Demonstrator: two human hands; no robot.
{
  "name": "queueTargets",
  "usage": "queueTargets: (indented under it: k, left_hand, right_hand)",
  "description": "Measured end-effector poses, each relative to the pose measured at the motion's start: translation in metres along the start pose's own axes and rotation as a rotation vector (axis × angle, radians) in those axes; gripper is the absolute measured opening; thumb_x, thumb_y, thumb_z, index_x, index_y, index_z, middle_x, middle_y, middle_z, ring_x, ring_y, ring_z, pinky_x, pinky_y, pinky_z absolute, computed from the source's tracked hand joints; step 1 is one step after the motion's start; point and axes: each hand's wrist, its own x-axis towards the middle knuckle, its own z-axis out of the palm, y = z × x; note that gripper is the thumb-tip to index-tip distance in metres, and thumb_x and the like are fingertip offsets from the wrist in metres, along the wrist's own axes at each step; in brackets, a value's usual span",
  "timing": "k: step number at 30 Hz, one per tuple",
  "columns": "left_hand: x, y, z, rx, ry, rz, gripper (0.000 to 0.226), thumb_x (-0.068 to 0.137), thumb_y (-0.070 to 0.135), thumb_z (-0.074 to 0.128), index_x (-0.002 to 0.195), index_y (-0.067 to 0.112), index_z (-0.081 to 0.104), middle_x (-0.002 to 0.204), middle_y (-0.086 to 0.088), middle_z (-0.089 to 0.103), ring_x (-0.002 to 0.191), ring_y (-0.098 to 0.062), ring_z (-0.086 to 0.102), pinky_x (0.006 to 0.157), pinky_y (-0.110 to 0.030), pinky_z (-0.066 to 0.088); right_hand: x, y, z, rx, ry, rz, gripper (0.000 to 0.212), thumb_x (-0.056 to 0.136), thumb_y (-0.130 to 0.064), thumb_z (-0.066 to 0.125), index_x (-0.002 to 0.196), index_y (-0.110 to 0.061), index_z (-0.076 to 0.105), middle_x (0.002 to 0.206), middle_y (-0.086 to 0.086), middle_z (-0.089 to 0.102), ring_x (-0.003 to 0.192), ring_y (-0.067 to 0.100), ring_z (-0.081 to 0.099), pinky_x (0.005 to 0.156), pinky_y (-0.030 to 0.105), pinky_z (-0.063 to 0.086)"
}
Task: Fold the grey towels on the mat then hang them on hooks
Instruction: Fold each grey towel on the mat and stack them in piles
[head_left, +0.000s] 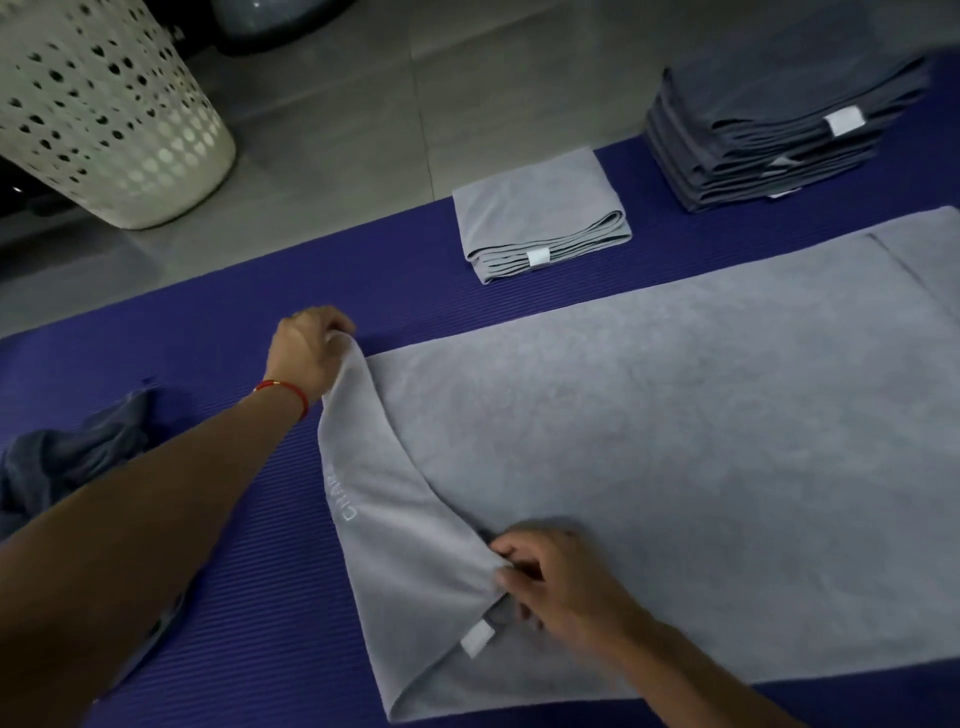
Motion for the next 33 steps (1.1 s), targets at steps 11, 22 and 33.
queueTargets:
  k: [11,22,33]
  left_hand:
    - [0.043,0.245,-0.012,-0.347,-0.062,0.528,0.018,0.090,0.004,0.066,0.100,0.019,0.070,0.090,0.008,0.066,0.076,-0.007,0.065,0.077,-0.012,0.050]
    - [0.070,0.549,0.129,-0.300,-0.140,0.704,0.021,0.089,0.003,0.060,0.103,0.010,0.074,0.102,-0.011,0.074,0.099,-0.028,0.067,0.092,-0.030,0.049]
    - [0.063,0.633,0.234,-0.143,-0.327,0.653,0.019,0.092,0.002,0.057,0.099,0.005,0.074,0.101,-0.020,0.073,0.099,-0.036,0.067,0.090,-0.034,0.049]
  right_hand:
    - [-0.150,-0.019,-0.286,-0.053,0.333,0.317,0.008,0.095,0.002,0.064,0.091,0.001,0.070,0.080,0.019,0.076,0.083,0.035,0.076,0.076,0.037,0.064]
    - [-0.258,0.089,-0.352,-0.245,0.920,0.507,0.021,0.104,-0.019,0.052,0.091,-0.023,0.069,0.065,-0.010,0.069,0.059,0.002,0.067,0.058,0.009,0.048]
    - [-0.234,0.168,-0.337,-0.120,1.468,0.582,0.013,0.100,-0.016,0.057,0.092,-0.024,0.064,0.093,0.003,0.056,0.088,-0.013,0.045,0.064,0.007,0.032]
